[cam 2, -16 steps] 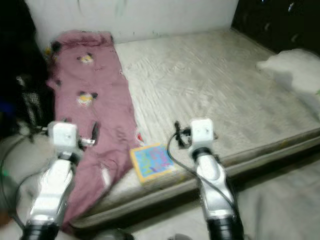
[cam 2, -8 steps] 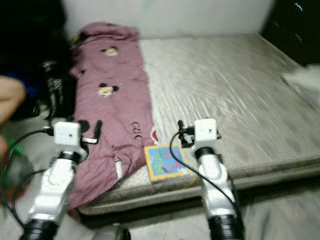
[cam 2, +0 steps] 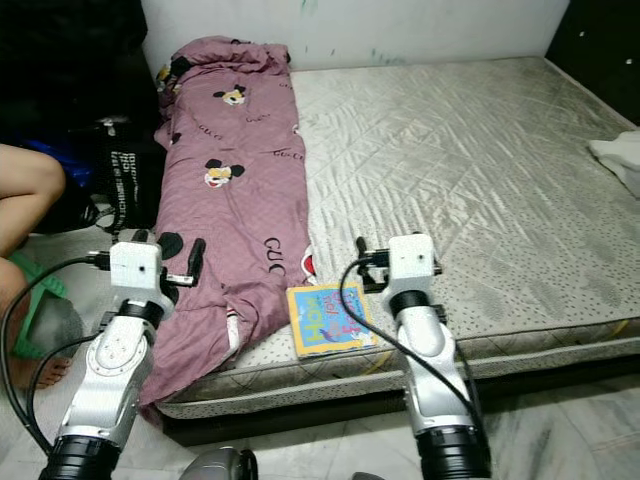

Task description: Clean up the room

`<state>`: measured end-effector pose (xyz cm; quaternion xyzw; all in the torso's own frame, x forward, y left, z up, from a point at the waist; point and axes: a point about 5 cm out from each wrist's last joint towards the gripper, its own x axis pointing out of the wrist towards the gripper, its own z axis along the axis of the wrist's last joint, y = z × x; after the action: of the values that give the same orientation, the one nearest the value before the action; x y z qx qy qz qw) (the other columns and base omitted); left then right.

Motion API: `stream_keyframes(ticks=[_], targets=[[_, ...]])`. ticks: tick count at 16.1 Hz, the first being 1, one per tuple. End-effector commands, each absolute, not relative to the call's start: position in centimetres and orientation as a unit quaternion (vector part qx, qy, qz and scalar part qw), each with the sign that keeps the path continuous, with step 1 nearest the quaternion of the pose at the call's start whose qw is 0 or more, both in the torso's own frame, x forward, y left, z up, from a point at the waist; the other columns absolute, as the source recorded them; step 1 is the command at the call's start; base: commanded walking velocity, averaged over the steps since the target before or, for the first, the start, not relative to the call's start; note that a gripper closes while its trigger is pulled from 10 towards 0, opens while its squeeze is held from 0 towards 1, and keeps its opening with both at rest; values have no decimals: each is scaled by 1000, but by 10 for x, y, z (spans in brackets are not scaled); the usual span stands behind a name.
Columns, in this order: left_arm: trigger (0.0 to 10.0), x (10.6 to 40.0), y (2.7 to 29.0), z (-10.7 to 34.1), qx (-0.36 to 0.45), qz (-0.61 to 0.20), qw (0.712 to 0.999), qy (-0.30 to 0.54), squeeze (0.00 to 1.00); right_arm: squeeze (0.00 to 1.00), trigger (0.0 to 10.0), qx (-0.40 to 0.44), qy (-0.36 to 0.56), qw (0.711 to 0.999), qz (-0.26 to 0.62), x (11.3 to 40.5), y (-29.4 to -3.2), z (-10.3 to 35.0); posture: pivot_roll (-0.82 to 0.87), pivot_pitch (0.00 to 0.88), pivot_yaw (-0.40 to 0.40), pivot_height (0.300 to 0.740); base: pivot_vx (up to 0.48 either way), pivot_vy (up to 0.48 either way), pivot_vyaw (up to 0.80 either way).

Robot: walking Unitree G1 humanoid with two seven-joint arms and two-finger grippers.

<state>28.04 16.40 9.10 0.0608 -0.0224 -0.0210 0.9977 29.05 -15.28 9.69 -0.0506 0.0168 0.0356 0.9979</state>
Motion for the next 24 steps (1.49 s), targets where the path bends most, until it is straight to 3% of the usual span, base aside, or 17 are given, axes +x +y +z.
stream_keyframes(ticks=[1,5,13,17,20,24], targets=[[10000,281,167,90,64,-21,998,-17,0,0,10000,-43,27,998,28,292,-154,94,60,0,4,740,0,0,-663],[10000,280,167,90,63,-19,998,-16,0,0,10000,-46,25,998,29,292,-155,95,61,0,3,740,0,0,-706],[10000,283,174,96,50,7,999,-18,0,0,10000,-21,10,999,38,302,-142,103,99,0,-32,740,0,0,0],[10000,270,186,93,58,21,998,-6,0,0,10000,-5,13,999,37,297,-132,96,121,0,18,740,0,0,0],[10000,277,184,91,53,13,999,-4,0,0,10000,-15,5,999,50,295,-131,96,81,0,44,740,0,0,0],[10000,271,188,80,55,16,998,23,0,0,10000,-27,13,998,47,285,-137,92,70,0,22,740,0,0,0]])
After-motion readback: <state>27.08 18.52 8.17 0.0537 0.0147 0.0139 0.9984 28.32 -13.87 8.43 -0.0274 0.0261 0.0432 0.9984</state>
